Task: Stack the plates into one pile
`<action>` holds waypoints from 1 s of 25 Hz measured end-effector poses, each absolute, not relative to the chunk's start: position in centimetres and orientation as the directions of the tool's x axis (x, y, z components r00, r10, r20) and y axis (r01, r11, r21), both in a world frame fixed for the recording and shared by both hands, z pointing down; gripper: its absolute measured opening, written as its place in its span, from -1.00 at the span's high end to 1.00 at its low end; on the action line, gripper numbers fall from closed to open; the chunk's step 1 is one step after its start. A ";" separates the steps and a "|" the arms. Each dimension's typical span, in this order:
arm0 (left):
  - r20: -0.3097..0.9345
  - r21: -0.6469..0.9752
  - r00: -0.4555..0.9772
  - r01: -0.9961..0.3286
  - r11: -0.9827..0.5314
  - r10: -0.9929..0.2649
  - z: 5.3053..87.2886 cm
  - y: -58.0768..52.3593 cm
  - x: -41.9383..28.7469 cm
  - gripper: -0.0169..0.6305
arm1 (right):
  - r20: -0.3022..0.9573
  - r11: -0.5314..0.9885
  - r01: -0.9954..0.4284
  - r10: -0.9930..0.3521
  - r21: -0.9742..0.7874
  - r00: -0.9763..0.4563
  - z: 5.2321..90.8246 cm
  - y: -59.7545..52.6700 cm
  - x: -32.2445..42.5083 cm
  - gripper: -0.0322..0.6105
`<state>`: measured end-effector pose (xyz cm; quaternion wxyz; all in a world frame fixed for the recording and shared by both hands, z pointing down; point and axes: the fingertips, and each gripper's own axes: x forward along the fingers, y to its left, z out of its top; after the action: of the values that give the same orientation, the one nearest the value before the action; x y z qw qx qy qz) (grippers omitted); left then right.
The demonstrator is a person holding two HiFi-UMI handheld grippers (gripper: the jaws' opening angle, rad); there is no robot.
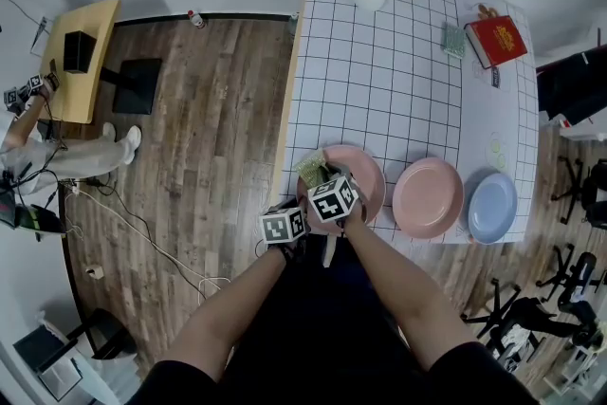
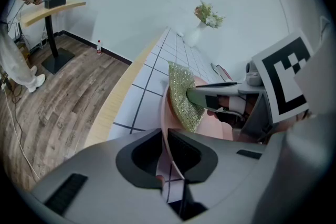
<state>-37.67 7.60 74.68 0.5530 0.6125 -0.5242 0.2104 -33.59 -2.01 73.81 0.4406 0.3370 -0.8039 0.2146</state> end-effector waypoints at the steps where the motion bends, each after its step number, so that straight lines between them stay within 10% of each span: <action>1: 0.838 0.457 0.363 -0.875 0.160 -0.409 74.7 7.6 -37.7 0.87 | 0.853 0.682 -0.730 -0.353 -0.048 -0.386 73.8 -2.0 -33.6 0.72; 25: 0.701 0.634 0.579 -0.773 -0.008 -0.417 73.3 10.6 -36.2 0.72 | 0.820 0.331 -0.836 -0.234 -0.438 -0.522 73.9 1.0 -30.3 0.73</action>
<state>-36.19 10.58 73.35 0.5577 0.6916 -0.4302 0.1599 -30.34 1.03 73.88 0.3320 0.3588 -0.7452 0.4535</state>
